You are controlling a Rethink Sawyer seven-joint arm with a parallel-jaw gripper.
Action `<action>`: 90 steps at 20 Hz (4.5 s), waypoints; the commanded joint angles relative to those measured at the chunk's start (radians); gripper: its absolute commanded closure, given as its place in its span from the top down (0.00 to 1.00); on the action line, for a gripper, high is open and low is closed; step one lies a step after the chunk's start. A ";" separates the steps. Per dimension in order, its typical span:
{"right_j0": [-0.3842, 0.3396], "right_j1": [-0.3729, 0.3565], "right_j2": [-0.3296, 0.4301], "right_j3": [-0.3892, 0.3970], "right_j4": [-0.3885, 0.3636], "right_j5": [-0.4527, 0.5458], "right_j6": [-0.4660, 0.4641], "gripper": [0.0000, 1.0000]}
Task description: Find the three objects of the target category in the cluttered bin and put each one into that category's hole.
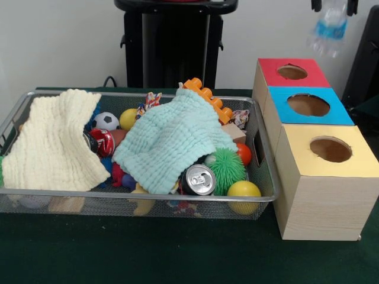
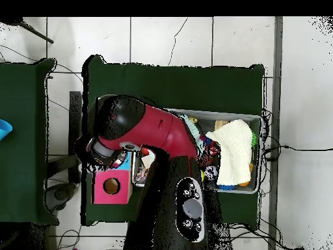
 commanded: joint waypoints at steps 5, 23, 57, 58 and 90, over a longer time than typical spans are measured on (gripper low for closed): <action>-0.025 0.057 0.059 0.037 -0.055 -0.102 0.053 1.00; -0.027 0.061 0.064 0.045 -0.064 -0.132 0.043 1.00; -0.099 0.106 0.067 -0.072 -0.315 -0.263 0.014 1.00; -0.098 0.104 0.066 -0.062 -0.321 -0.285 0.015 1.00; -0.124 0.164 0.075 -0.061 -0.432 -0.502 0.009 1.00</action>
